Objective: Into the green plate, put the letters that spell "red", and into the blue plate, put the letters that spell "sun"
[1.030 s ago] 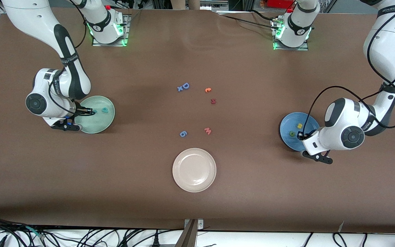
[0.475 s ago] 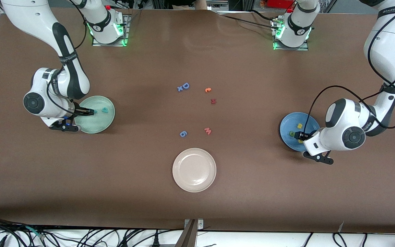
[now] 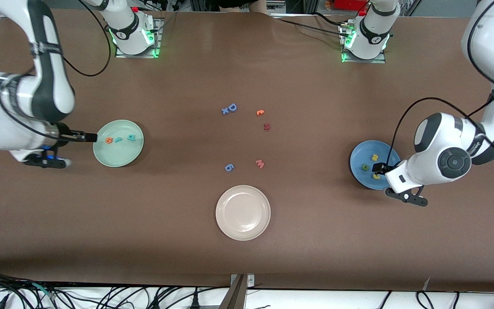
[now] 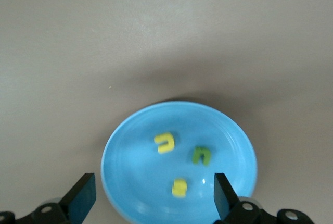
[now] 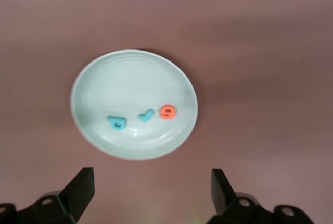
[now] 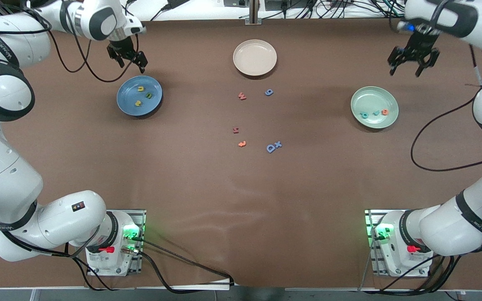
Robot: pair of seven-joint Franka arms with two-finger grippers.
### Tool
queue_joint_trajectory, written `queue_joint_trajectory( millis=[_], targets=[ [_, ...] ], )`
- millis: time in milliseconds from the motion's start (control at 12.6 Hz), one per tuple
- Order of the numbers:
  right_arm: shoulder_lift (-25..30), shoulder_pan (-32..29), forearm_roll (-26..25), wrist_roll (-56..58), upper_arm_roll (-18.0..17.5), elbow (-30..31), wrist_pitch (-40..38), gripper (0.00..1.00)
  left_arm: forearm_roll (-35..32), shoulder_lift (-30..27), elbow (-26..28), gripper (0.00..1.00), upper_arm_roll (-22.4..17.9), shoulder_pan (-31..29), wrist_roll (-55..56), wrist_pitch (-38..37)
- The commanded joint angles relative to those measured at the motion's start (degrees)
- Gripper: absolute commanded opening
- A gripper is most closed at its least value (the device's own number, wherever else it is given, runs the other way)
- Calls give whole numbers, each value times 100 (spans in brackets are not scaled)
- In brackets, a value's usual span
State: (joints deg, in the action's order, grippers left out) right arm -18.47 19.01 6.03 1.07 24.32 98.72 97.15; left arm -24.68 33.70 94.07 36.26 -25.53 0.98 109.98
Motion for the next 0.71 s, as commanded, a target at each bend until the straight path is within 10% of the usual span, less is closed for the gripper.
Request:
queue_joint_trajectory(
  millis=[0,238,634],
  targets=[
    [-78,-12,-23,121,213,-860,-608,100,6,-540,-456,100,380,-22,-10,-1140],
    [88,-12,-32,122,363,-1336,-724,100,700,-584,-1958,100,549,-5,-18,-2915],
    [396,76,30,-359,267,-1698,-741,100,1017,-1611,-2130,100,-220,650,-36,-2965]
  ],
)
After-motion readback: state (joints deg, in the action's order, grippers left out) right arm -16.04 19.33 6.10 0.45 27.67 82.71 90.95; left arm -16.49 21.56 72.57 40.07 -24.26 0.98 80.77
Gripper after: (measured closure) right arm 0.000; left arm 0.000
